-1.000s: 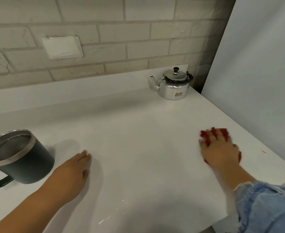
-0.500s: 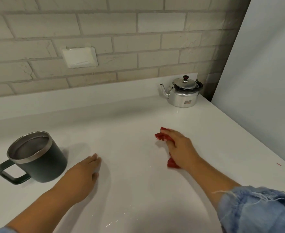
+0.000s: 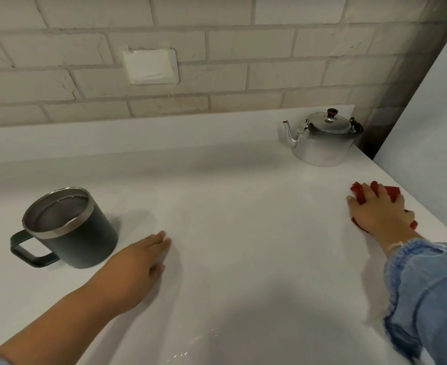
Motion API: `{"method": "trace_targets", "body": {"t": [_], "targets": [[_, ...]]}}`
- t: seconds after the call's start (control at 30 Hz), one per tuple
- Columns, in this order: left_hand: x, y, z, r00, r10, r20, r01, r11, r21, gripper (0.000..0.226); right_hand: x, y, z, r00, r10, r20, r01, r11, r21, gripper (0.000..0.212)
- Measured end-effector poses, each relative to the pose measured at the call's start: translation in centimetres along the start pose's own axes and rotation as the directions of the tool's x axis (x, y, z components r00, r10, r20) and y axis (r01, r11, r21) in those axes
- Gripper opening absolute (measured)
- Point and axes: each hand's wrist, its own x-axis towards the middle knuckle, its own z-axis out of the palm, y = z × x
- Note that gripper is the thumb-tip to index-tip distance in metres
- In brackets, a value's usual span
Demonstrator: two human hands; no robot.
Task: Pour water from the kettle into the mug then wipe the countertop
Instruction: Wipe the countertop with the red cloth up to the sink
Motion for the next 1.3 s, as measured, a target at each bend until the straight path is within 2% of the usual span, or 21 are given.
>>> {"method": "trace_targets", "body": {"t": [0.1, 0.2, 0.37, 0.47, 0.53, 0.6, 0.63, 0.67, 0.73, 0.77, 0.8, 0.87, 0.93, 1.0, 1.07, 1.1, 1.2, 1.3], "targets": [[0.0, 0.0, 0.0, 1.0, -0.003, 0.001, 0.003, 1.0, 0.0, 0.053, -0.4, -3.8, 0.3, 0.988, -0.155, -0.014, 0.154, 0.987, -0.047, 0.061], [-0.1, 0.0, 0.0, 1.0, -0.005, -0.008, 0.005, 1.0, -0.011, 0.052, -2.8, -8.7, 1.2, 0.93, -0.366, -0.038, 0.36, 0.927, -0.103, 0.057], [0.2, 0.1, -0.4, 0.999, 0.007, -0.036, -0.008, 1.0, -0.024, 0.047, -10.5, -15.8, 4.2, 0.705, -0.706, -0.072, 0.705, 0.708, -0.045, 0.051], [0.5, 0.2, -0.7, 0.996, -0.058, -0.072, 0.054, 0.997, -0.047, 0.052, -13.7, -17.1, 5.3, 0.58, -0.807, -0.108, 0.814, 0.572, 0.1, 0.046], [0.6, 0.1, -0.7, 0.989, -0.127, -0.072, 0.123, 0.991, -0.052, 0.06, -14.2, -17.1, 4.6, 0.522, -0.847, -0.099, 0.819, 0.465, 0.336, 0.045], [0.8, -0.1, -0.7, 0.986, -0.165, -0.03, 0.164, 0.986, -0.031, 0.065, -13.8, -17.1, 2.8, 0.559, -0.827, -0.059, 0.635, 0.382, 0.672, 0.044], [0.9, -0.2, -0.8, 0.986, -0.164, -0.005, 0.164, 0.986, -0.014, 0.065, -12.7, -17.2, 1.8, 0.605, -0.79, -0.102, 0.573, 0.343, 0.744, 0.045], [1.0, -0.2, -0.8, 0.988, -0.155, 0.016, 0.155, 0.988, 0.0, 0.066, -11.3, -17.3, 1.0, 0.659, -0.732, -0.172, 0.577, 0.346, 0.74, 0.044], [1.0, -0.4, -1.0, 0.988, -0.144, 0.05, 0.144, 0.99, 0.004, 0.066, -7.5, -17.3, -0.2, 0.746, -0.607, -0.273, 0.603, 0.442, 0.664, 0.041], [1.0, -0.4, -1.1, 0.988, -0.143, 0.058, 0.143, 0.99, -0.003, 0.067, -5.6, -17.0, -0.6, 0.785, -0.556, -0.272, 0.582, 0.513, 0.63, 0.039], [1.0, -0.4, -1.1, 0.988, -0.144, 0.061, 0.145, 0.989, -0.014, 0.068, -3.6, -16.7, -0.5, 0.81, -0.533, -0.246, 0.568, 0.608, 0.555, 0.04], [1.0, -0.4, -1.3, 0.987, -0.149, 0.061, 0.152, 0.988, -0.038, 0.068, -0.6, -16.3, 0.4, 0.848, -0.522, -0.093, 0.527, 0.809, 0.26, 0.048], [1.0, -0.4, -1.4, 0.986, -0.156, 0.061, 0.159, 0.986, -0.057, 0.069, 0.5, -17.1, 1.4, 0.871, -0.491, 0.022, 0.492, 0.871, -0.004, 0.055], [0.9, -0.5, -1.4, 0.987, -0.154, 0.051, 0.157, 0.985, -0.072, 0.069, 0.2, -19.1, 2.0, 0.852, -0.523, 0.03, 0.524, 0.85, -0.059, 0.056], [0.9, -0.6, -1.3, 0.987, -0.156, 0.042, 0.158, 0.984, -0.079, 0.069, -1.4, -21.4, 2.5, 0.777, -0.629, 0.02, 0.629, 0.775, -0.064, 0.055], [0.9, -0.6, -1.3, 0.986, -0.159, 0.04, 0.162, 0.983, -0.081, 0.069, -2.5, -22.4, 2.9, 0.715, -0.699, 0.01, 0.698, 0.713, -0.067, 0.054], [0.9, -0.5, -1.2, 0.984, -0.17, 0.046, 0.174, 0.981, -0.083, 0.069, -7.3, -24.5, 3.9, 0.458, -0.889, -0.007, 0.888, 0.458, -0.039, 0.052], [0.9, -0.4, -1.2, 0.984, -0.169, 0.047, 0.172, 0.981, -0.083, 0.069, -11.8, -24.6, 4.7, 0.218, -0.976, 0.002, 0.97, 0.217, 0.106, 0.049]]}}
